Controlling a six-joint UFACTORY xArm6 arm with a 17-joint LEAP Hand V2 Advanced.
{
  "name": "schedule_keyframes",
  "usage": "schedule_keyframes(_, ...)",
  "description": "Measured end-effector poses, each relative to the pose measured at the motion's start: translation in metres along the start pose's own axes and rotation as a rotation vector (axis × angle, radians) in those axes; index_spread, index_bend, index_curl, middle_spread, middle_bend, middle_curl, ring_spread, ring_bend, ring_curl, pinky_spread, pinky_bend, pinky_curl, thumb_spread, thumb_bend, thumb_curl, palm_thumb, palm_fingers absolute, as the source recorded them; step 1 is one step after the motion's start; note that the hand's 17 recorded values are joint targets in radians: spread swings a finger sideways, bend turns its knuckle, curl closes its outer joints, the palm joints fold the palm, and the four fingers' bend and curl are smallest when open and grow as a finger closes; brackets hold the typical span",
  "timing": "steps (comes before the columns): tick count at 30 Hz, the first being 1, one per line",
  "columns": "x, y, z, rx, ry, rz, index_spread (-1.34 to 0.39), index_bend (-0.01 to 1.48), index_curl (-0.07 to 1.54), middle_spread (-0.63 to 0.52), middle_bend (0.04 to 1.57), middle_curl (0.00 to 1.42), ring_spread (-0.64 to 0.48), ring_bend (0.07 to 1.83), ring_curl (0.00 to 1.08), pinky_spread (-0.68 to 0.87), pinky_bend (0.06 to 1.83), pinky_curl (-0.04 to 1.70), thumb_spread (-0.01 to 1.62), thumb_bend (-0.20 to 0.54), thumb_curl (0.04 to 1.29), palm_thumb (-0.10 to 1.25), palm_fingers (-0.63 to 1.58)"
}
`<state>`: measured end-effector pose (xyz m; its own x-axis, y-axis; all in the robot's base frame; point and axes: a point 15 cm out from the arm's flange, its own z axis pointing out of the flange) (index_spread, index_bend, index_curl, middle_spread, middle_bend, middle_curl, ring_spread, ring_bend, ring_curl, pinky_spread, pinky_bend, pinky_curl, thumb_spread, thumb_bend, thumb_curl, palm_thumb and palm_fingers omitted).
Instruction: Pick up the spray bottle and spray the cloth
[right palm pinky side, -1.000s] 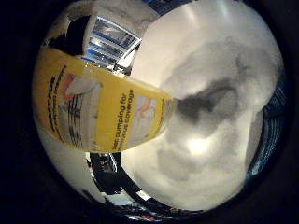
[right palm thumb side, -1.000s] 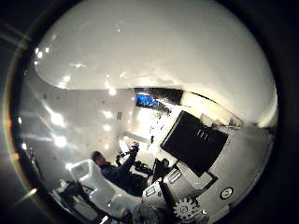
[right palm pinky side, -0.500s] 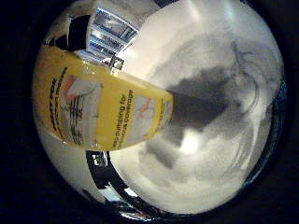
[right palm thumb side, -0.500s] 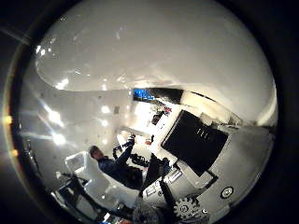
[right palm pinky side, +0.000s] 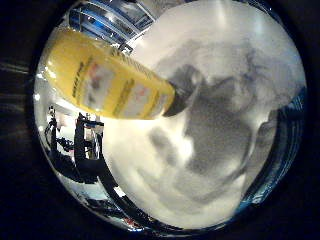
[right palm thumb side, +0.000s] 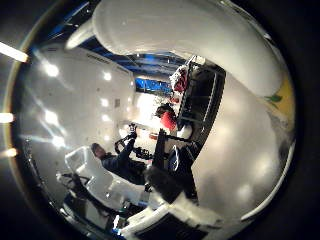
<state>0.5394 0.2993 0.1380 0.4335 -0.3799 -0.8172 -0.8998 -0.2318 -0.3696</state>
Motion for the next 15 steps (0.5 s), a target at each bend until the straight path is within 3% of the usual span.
schedule_keyframes(5, 0.003, -0.007, -0.034, 0.032, 0.029, -0.015, -0.43, 0.15, 0.3, 0.01, 0.24, 0.33, 0.03, 0.42, 0.28, 0.39, 0.42, 0.5, 1.03, -0.026, 0.3, 0.49, 0.0)
schedule_keyframes(15, 0.048, 0.03, -0.108, -0.018, 0.158, 0.023, -0.43, 0.16, 0.27, 0.0, 0.21, 0.33, 0.03, 0.37, 0.26, 0.39, 0.39, 0.4, 1.03, -0.024, 0.3, 0.51, 0.08)
